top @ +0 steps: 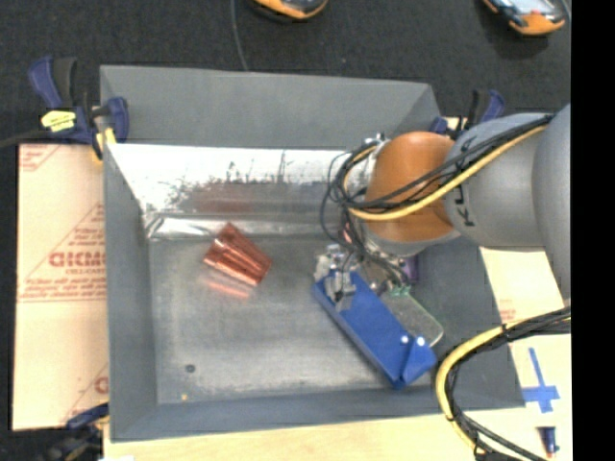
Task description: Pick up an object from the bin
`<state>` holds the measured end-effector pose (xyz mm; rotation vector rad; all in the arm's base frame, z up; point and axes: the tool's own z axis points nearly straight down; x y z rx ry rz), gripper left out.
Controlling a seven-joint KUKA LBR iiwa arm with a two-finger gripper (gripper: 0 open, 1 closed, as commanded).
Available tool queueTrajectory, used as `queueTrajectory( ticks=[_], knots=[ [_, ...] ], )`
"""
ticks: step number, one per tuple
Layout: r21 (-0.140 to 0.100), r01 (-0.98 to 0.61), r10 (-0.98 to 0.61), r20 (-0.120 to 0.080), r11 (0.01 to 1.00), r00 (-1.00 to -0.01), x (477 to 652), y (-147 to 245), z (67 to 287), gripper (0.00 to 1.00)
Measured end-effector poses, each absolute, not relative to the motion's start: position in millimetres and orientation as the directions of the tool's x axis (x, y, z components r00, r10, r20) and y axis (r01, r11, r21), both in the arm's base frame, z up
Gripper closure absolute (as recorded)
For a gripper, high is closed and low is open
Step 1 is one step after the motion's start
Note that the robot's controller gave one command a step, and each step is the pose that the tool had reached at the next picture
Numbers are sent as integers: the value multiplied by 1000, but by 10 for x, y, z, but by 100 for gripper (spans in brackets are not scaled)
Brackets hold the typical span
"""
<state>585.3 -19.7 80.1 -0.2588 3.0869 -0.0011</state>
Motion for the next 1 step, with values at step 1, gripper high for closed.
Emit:
queueTrajectory(
  ticks=[1],
  knots=[
    [-3,-165,-165,-40,986,-985,5843,-201,794,100]
  ],
)
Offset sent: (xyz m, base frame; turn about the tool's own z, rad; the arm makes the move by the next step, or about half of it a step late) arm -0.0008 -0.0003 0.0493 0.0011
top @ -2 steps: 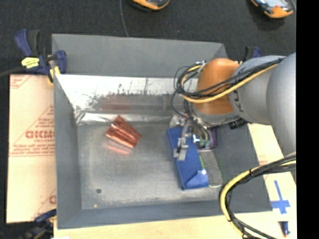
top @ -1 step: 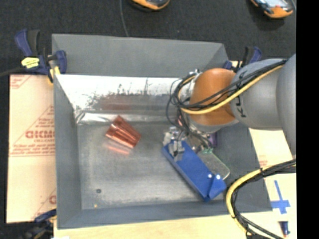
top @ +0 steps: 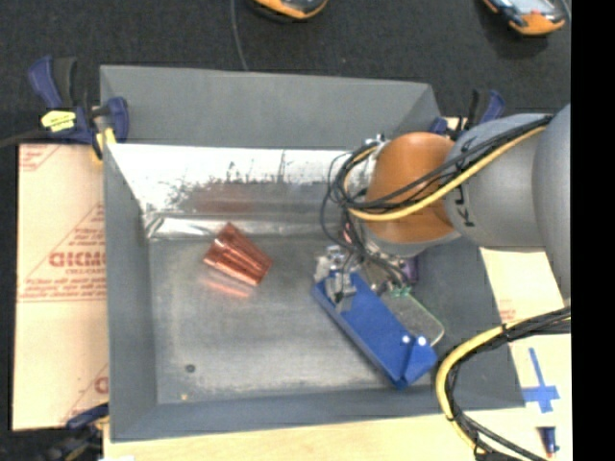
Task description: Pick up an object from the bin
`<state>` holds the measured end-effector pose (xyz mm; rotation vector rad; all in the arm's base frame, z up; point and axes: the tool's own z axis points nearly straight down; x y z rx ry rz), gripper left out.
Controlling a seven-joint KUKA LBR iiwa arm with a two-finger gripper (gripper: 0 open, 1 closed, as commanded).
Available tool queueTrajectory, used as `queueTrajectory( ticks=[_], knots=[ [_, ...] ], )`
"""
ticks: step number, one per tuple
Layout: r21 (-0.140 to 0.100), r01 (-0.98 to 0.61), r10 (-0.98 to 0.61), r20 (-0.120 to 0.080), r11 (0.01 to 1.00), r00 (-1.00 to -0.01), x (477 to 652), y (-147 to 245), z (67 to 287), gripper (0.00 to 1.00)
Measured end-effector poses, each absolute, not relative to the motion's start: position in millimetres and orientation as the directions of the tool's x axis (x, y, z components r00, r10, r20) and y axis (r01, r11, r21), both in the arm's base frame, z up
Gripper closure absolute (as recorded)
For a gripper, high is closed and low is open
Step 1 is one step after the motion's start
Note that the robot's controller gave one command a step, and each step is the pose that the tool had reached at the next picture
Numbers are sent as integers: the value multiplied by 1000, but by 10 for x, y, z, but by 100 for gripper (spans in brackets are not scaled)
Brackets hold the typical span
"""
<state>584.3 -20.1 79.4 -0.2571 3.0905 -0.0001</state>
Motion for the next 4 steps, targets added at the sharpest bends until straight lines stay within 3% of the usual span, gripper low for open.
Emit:
queueTrajectory(
  ticks=[2,4],
  knots=[
    [-4,-164,-164,-34,987,-986,5848,-212,1396,100],
    [-7,-161,-161,-45,987,-986,5869,-229,1658,100]
  ],
)
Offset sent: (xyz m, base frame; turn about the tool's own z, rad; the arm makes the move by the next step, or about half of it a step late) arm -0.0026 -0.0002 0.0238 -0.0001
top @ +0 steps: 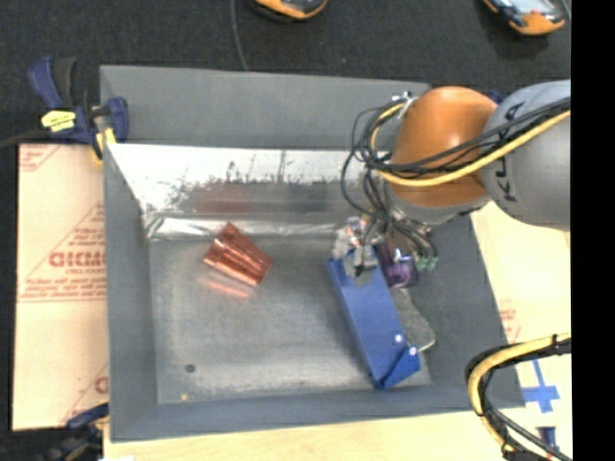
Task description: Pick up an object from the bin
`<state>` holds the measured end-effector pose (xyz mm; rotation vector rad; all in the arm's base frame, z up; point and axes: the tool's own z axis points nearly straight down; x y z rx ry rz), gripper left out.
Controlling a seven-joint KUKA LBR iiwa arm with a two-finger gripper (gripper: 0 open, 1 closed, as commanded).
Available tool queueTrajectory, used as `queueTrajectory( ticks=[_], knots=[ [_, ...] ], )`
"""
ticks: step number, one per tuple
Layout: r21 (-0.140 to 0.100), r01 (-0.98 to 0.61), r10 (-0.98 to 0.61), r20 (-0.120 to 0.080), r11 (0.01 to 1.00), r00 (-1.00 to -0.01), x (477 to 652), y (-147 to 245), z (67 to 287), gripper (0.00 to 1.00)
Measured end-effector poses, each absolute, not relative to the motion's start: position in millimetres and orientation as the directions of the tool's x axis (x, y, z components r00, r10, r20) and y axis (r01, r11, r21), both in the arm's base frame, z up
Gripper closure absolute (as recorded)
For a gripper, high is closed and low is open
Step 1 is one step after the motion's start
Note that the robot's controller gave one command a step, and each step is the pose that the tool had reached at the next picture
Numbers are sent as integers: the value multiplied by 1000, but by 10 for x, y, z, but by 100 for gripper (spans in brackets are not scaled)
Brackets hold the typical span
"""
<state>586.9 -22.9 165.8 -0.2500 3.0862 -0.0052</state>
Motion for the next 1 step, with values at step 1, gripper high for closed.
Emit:
queueTrajectory(
  ticks=[1],
  knots=[
    [-8,-160,-160,-47,987,-986,5872,-233,1719,100]
  ],
)
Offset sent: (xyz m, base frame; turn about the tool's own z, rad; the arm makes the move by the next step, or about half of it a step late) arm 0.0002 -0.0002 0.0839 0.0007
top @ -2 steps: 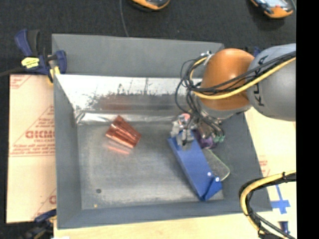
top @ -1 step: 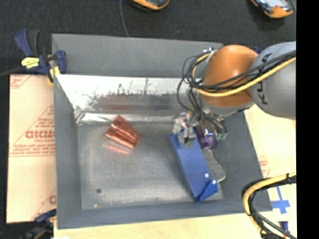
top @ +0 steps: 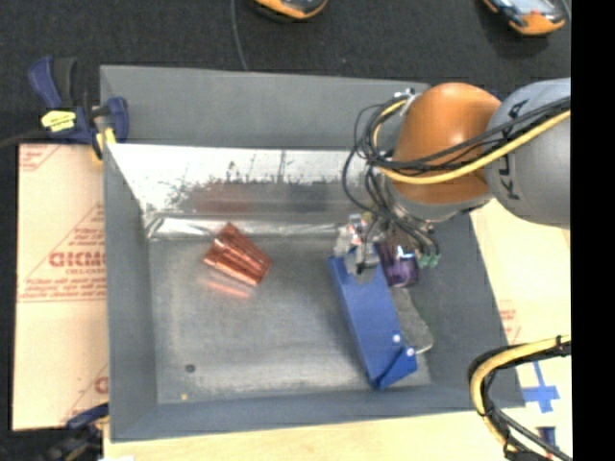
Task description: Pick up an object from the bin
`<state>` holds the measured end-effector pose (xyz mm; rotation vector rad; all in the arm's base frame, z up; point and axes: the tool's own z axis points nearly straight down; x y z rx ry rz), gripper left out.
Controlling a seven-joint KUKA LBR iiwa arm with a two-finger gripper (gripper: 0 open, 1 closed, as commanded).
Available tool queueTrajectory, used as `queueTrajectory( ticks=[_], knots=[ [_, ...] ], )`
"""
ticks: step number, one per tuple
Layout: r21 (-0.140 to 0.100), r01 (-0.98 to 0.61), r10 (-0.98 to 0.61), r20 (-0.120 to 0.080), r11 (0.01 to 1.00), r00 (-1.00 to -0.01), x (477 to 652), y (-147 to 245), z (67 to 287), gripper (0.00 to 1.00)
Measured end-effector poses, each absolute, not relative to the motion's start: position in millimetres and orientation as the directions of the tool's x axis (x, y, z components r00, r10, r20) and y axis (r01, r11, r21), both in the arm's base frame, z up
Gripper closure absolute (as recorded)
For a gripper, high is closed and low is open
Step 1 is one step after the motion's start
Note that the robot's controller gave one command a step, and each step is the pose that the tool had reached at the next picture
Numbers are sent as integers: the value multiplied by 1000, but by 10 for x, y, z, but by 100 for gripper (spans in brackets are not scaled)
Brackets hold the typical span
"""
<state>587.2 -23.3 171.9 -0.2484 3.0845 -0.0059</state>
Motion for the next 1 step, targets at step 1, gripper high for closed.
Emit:
queueTrajectory(
  ticks=[1],
  knots=[
    [-6,-158,-159,-36,987,-987,5850,-236,1953,100]
  ],
)
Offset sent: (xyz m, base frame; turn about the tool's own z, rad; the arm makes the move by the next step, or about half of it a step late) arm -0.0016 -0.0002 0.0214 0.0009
